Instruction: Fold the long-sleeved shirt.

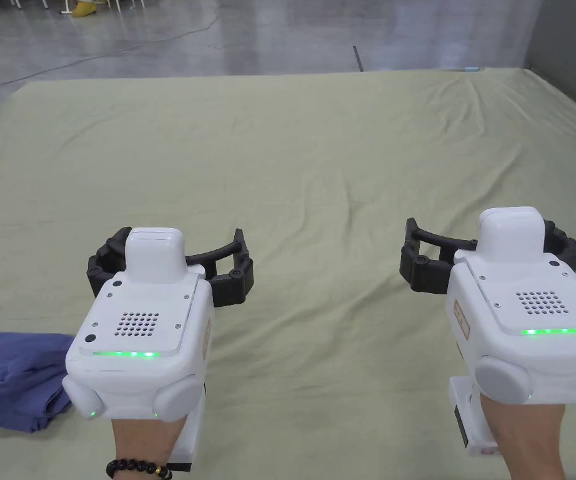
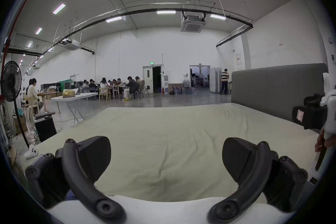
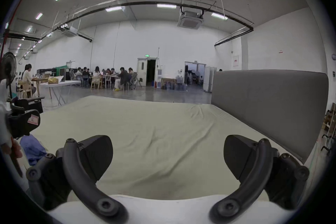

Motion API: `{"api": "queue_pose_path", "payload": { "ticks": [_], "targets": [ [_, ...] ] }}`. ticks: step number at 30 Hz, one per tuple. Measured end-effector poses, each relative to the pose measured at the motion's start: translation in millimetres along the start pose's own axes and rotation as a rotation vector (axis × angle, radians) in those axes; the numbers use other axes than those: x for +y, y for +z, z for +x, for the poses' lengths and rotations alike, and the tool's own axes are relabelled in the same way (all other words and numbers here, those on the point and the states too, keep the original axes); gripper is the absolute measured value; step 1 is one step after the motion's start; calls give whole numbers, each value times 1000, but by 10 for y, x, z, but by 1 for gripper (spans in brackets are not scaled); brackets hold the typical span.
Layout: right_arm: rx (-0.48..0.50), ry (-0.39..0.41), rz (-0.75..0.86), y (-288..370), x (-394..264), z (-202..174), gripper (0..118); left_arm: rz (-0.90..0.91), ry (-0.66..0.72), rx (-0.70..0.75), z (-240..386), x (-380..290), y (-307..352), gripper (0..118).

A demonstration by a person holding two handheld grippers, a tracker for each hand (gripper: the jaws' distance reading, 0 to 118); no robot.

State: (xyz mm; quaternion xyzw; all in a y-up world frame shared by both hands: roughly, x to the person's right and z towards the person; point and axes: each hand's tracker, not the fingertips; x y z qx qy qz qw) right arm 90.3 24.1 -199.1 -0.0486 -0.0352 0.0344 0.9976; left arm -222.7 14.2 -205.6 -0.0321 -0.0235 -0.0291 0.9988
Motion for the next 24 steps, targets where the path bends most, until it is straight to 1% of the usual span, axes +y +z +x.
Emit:
{"api": "queue_pose_path", "payload": {
  "ticks": [5,17,24],
  "targets": [
    [-17,22,-16,-22,-19,-4,118,-14,-28,22,13,-52,-5,118],
    [-18,27,12,23,-16,28,118,8,-21,22,31,-72,42,118],
    [-31,27,18,39,1,42,118,76,-25,38,44,-106,52,118]
  ]
}}
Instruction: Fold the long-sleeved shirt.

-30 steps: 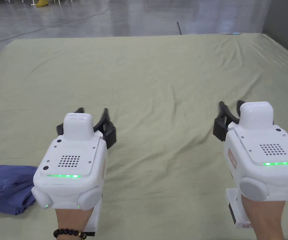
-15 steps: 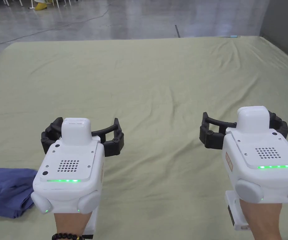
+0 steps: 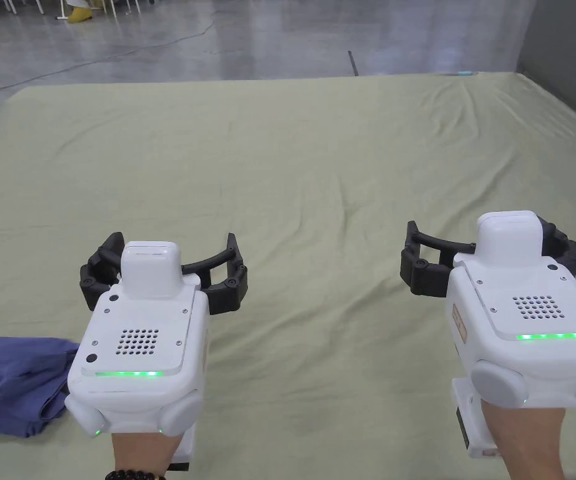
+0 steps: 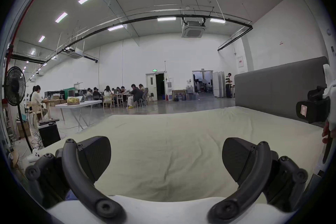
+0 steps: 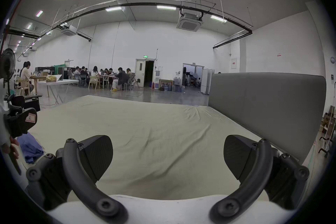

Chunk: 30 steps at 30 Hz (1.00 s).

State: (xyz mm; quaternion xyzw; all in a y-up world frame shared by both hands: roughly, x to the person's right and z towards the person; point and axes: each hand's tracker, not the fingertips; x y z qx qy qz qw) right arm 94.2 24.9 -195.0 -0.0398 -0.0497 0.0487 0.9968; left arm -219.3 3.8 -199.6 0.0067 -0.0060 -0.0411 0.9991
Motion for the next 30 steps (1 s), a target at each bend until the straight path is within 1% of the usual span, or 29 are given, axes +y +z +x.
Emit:
{"api": "queue_pose_path", "payload": {
  "ticks": [3,6,9,12,15,19,22,25,30],
  "targets": [
    [-2,-12,18,5,-11,14,118,-2,22,-2,-3,-13,-10,118],
    [14,-62,60,7,-18,37,118,29,1,-15,8,-58,-3,118],
    [7,-47,97,4,-26,37,118,8,-30,-15,37,-55,-11,118],
    [-13,-11,133,22,-44,16,118,-20,5,-19,22,-59,-39,118],
    [-24,19,110,25,-22,12,118,2,16,-3,22,-60,-29,118],
    [-19,5,96,16,-29,27,118,-4,4,-11,31,-24,-37,118],
    [-5,14,65,5,-35,8,118,-9,19,-15,24,-29,-38,118],
    [3,19,68,5,-50,-17,118,-19,32,-17,22,-30,-30,118],
    [4,23,67,6,-43,-22,118,-16,7,-19,38,-39,-13,118]
  ]
}}
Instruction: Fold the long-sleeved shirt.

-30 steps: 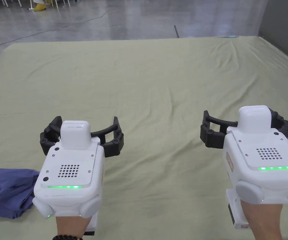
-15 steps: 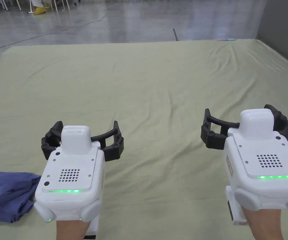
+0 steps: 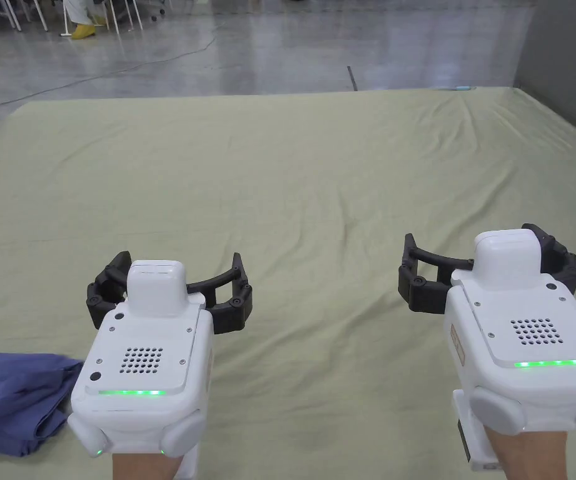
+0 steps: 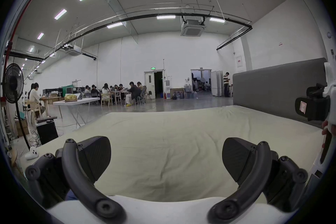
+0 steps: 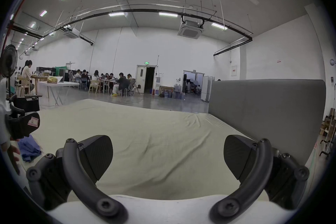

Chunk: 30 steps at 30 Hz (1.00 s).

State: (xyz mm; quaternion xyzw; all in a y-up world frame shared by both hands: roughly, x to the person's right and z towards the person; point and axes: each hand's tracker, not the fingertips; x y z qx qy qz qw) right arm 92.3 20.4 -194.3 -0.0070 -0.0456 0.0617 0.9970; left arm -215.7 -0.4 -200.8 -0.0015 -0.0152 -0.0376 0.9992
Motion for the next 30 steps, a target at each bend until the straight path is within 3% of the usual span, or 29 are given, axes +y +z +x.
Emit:
{"api": "queue_pose_path", "payload": {
  "ticks": [30],
  "targets": [
    [-2,5,-28,-24,-25,-4,118,-13,17,-13,14,-7,-21,118]
  ]
}}
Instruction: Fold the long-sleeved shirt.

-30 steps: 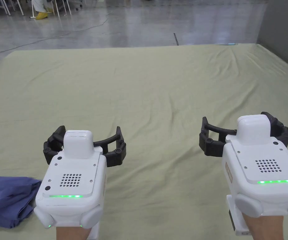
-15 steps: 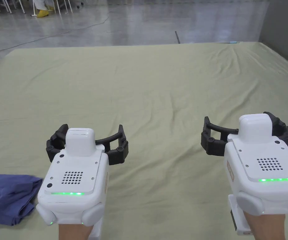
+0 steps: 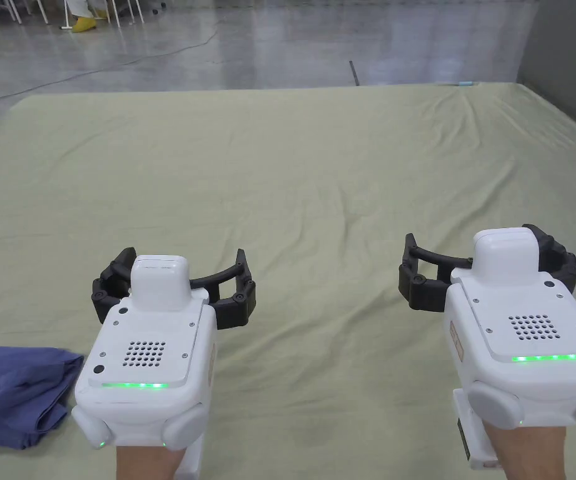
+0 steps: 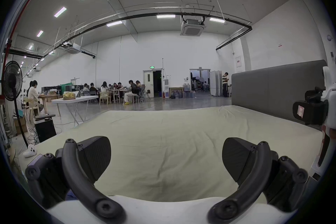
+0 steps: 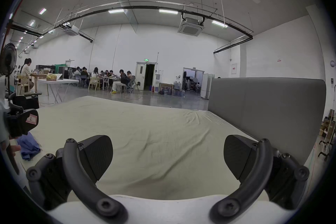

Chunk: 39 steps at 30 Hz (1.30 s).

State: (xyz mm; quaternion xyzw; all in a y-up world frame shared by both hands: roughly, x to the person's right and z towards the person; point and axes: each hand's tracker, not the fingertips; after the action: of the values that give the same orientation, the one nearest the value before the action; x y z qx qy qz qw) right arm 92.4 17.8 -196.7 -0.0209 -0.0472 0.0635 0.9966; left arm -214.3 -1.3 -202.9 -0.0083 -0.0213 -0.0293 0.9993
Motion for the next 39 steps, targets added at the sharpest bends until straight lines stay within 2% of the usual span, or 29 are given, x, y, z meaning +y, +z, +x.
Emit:
{"api": "queue_pose_path", "payload": {
  "ticks": [13,16,18,21,22,24,26,30,33,39],
  "targets": [
    [7,-17,-28,-11,3,13,118,-27,3,11,-8,-2,-14,118],
    [0,-20,-77,-5,41,13,118,-41,-3,10,-6,7,-17,118],
    [39,-104,-62,-16,49,24,118,-35,0,10,-6,7,-9,118],
    [-15,-171,-139,-53,120,-7,118,-35,1,4,-5,17,-7,118],
    [-56,-160,-151,-64,139,-46,118,-35,-3,6,-1,19,-9,118],
    [-141,-61,-133,-38,149,-169,118,-34,-6,8,1,21,-11,118],
    [-162,16,-113,-22,125,-255,118,-37,-9,7,1,23,-11,118],
    [-66,-44,-171,-45,87,-288,118,-46,-3,3,-2,21,-12,118],
    [-66,-73,-165,-48,85,-272,118,-47,-6,5,-10,12,-8,118],
    [-88,-55,-148,-32,105,-269,118,-56,-6,8,-21,14,-20,118]
  ]
}}
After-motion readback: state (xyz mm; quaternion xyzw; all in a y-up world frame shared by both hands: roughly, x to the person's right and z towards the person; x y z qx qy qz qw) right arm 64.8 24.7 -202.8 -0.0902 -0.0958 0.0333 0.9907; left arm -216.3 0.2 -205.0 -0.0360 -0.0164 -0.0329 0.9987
